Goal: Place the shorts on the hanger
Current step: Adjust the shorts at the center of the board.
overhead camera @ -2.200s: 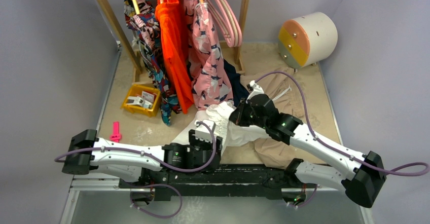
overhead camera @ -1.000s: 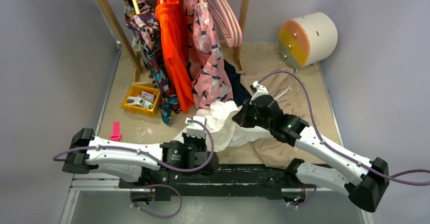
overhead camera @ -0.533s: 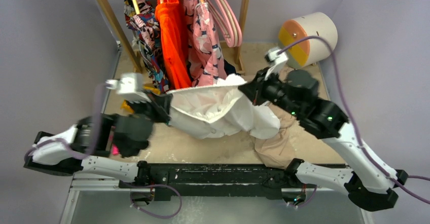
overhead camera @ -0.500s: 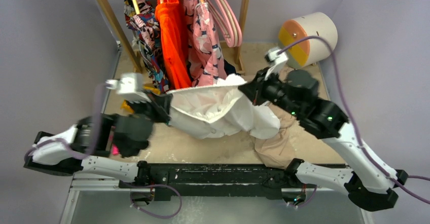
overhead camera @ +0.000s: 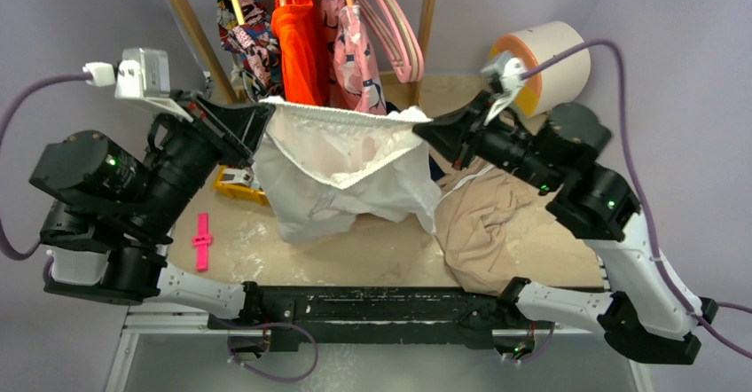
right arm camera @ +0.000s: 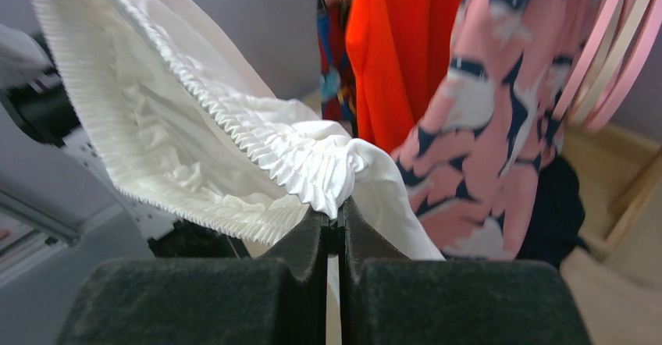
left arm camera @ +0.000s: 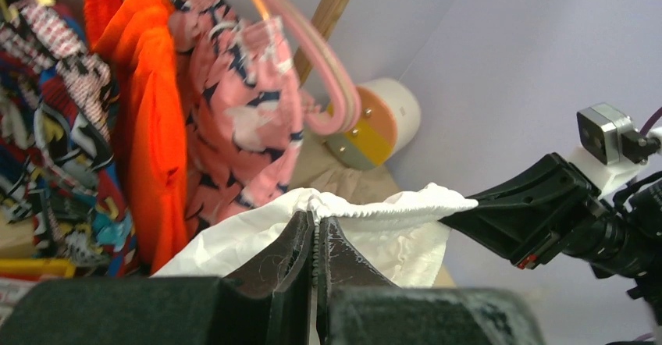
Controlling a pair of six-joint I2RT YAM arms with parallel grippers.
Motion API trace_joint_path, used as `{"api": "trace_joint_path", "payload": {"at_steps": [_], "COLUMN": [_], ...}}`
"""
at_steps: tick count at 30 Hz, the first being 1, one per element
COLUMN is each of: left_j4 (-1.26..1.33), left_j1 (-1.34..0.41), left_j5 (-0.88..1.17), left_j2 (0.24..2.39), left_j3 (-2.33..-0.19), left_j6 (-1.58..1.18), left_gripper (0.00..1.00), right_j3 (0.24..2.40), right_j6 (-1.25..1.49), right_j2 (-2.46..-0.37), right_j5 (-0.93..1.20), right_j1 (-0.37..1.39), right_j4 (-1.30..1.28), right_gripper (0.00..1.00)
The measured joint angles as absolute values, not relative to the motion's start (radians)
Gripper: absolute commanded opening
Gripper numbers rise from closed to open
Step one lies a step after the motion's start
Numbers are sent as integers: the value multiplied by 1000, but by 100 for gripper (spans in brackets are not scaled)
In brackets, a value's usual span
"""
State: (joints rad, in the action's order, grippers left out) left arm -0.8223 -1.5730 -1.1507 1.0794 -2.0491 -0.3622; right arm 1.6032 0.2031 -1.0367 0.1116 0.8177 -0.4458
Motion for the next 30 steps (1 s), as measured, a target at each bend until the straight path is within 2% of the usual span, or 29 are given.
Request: {"api": "trace_joint_path", "payload": {"at_steps": [2, 5, 10, 14, 17, 24, 30], "left_j4": [-791, -752, -713, -735, -774, -833, -845], "left_j1": [-1573, -1573, -1573, -1573, -1573, -1573, -1573], "left_j5": [-1135, -1130, -1160, -1195, -1212, -1259, -1264], "left_j2": [1128, 1096, 899, 775, 702, 671, 743], "left_j3": [-2114, -2004, -1485, -1136, -978, -933, -929], "left_j6": [-318, -294, -414, -622, -799, -1067, -1142], "left_gripper": [0, 0, 0, 0, 0, 0, 0], "right_j3": [1663, 1590, 1174, 898, 757, 728, 706], "right_j6": [191, 190, 265, 374, 461, 586, 626], "right_j2": [-1031, -952, -748, -733, -751, -753, -802], "right_j5": [124, 122, 60, 12, 3, -31, -43], "right_j1": [817, 817, 817, 817, 817, 818, 817], "right_j4": [-406, -339, -269, -292, -317, -269, -204], "right_gripper": [0, 0, 0, 0, 0, 0, 9]}}
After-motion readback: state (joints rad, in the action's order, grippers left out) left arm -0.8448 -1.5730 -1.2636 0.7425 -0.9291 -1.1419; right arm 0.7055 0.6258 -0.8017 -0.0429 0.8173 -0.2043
